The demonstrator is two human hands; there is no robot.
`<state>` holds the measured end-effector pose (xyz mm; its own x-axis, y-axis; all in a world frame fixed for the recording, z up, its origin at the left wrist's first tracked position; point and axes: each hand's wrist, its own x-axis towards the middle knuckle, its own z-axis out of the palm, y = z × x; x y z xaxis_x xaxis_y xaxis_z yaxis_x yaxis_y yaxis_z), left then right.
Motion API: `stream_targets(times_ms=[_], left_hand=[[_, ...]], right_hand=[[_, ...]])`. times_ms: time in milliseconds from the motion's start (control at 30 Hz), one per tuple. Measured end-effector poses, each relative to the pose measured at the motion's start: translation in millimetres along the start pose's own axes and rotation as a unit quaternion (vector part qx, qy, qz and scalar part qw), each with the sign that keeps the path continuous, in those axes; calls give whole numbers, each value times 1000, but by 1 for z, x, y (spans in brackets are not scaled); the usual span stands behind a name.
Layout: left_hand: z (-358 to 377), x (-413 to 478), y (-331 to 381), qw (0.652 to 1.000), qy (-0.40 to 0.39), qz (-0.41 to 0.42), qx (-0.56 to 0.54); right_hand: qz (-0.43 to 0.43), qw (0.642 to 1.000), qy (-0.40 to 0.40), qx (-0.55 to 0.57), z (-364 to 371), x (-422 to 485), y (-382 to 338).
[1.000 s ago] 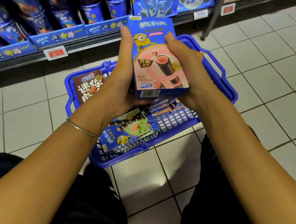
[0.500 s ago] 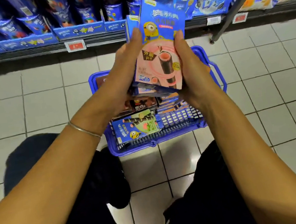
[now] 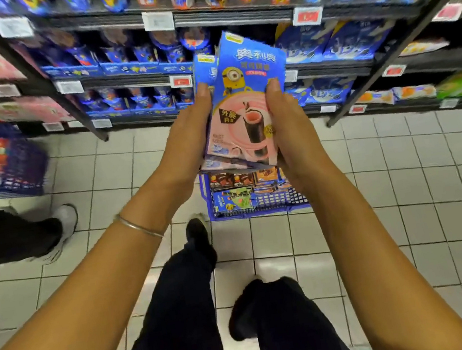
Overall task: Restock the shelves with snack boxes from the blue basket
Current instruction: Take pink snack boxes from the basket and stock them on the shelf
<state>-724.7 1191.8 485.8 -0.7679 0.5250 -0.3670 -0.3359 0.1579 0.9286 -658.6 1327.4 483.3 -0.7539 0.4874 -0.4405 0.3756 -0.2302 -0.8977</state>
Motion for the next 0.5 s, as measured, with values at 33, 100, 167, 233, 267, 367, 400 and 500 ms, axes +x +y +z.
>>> stream_targets(times_ms=[33,100,167,233,267,367,400,500], left_hand=[[-3,-17,18,1000,2,4,0],[-10,-49,48,1000,9,5,1],[-17,-73,69,1000,23,1,11],[-26,-92,83,999,33,5,6],[-31,-98,89,999,38,5,-4],[-49,-111,105,999,46,-14,-18],[-56,-113,111,999,37,-22,-30],[-81,-116,129,994,3,-33,-105]], right_hand=[[-2,1000,-4,-2,2,-18,-16],[-8,1000,-11,6,9,-49,-41],[-9,1000,-18,19,20,-72,-62],[-14,999,-24,32,33,-91,-77],[-17,999,-28,32,39,-97,-83],[-31,999,-40,19,59,-109,-103],[-37,998,-42,15,65,-111,-111],[-50,998,-41,14,82,-115,-135]])
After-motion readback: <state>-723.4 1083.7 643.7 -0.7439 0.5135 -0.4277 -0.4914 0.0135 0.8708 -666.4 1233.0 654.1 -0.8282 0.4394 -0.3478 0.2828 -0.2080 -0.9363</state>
